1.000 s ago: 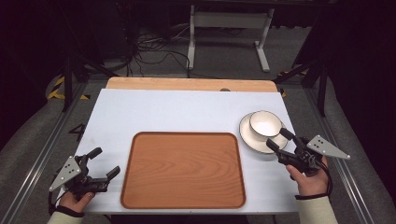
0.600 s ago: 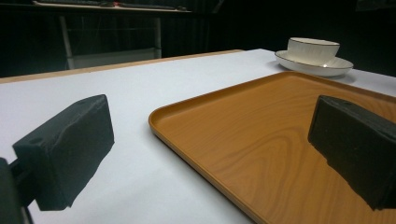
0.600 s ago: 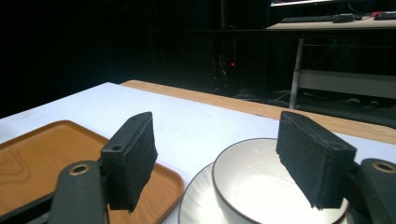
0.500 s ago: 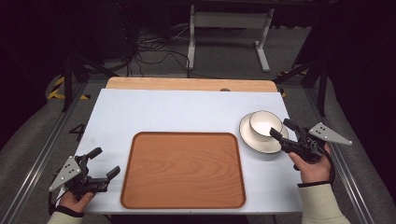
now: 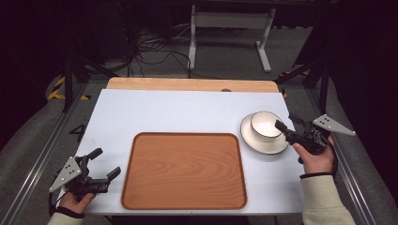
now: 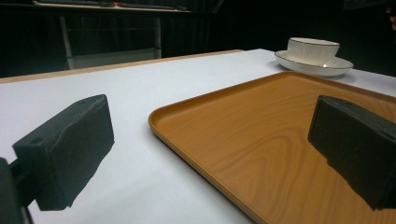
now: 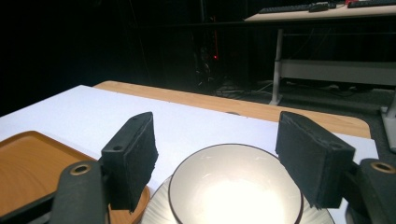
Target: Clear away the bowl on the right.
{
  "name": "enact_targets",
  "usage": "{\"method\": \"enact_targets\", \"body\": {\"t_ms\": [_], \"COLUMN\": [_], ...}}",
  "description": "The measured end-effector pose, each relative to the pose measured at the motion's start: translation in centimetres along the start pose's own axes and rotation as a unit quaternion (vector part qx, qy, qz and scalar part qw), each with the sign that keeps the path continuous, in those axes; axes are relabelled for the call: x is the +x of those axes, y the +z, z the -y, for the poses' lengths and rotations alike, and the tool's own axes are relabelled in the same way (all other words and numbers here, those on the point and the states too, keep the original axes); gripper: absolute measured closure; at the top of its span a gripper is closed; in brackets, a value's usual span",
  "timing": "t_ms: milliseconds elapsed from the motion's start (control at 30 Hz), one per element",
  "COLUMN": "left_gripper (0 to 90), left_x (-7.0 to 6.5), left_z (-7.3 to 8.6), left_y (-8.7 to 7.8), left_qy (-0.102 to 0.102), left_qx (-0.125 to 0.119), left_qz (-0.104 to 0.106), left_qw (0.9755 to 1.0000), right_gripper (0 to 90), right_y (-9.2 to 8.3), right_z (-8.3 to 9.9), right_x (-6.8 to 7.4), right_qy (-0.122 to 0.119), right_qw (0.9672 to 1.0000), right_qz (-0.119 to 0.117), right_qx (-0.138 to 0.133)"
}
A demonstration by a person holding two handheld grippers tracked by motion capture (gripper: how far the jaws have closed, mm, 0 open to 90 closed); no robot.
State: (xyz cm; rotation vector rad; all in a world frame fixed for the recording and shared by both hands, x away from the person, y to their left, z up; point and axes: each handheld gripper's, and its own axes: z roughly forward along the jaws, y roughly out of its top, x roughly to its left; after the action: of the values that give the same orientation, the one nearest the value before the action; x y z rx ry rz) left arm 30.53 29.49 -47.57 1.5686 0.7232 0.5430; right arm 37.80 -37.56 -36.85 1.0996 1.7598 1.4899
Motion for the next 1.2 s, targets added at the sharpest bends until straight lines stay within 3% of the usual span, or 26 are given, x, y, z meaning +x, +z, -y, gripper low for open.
{"method": "enact_targets", "body": {"t_ms": [233, 533, 667, 867, 1067, 1200], "left_gripper": [0.8, 0.8, 0.8, 0.8, 0.8, 0.8], "left_x": [0.0, 0.0, 0.0, 0.0, 0.0, 0.0], "left_z": [0.0, 0.0, 0.0, 0.0, 0.0, 0.0], "left_y": [0.0, 0.0, 0.0, 0.0, 0.0, 0.0], "left_qy": [-0.001, 0.0, -0.001, -0.001, -0.001, -0.001], "left_qx": [-0.001, 0.0, -0.001, -0.001, 0.0, 0.0], "left_qz": [0.0, 0.0, 0.0, 0.0, 0.0, 0.0], "left_qw": [1.0, 1.0, 1.0, 1.0, 1.0, 1.0], "right_gripper": [29.3, 32.6, 34.9, 37.9, 39.7, 41.6], "right_y": [1.0, 2.2, 2.9, 3.9, 5.4, 6.2], "right_z": [-0.5, -0.6, -0.8, -0.9, -0.3, 0.1], "right_x": [-0.8, -2.0, -2.9, -3.5, -3.9, -4.3], "right_qy": [-0.002, 0.013, 0.02, 0.022, 0.017, 0.018], "right_qw": [1.0, 0.9983, 0.9945, 0.9896, 0.9808, 0.9766], "right_qz": [0.006, 0.03, 0.051, 0.067, 0.084, 0.094], "right_qx": [0.006, 0.048, 0.089, 0.125, 0.175, 0.192]}}
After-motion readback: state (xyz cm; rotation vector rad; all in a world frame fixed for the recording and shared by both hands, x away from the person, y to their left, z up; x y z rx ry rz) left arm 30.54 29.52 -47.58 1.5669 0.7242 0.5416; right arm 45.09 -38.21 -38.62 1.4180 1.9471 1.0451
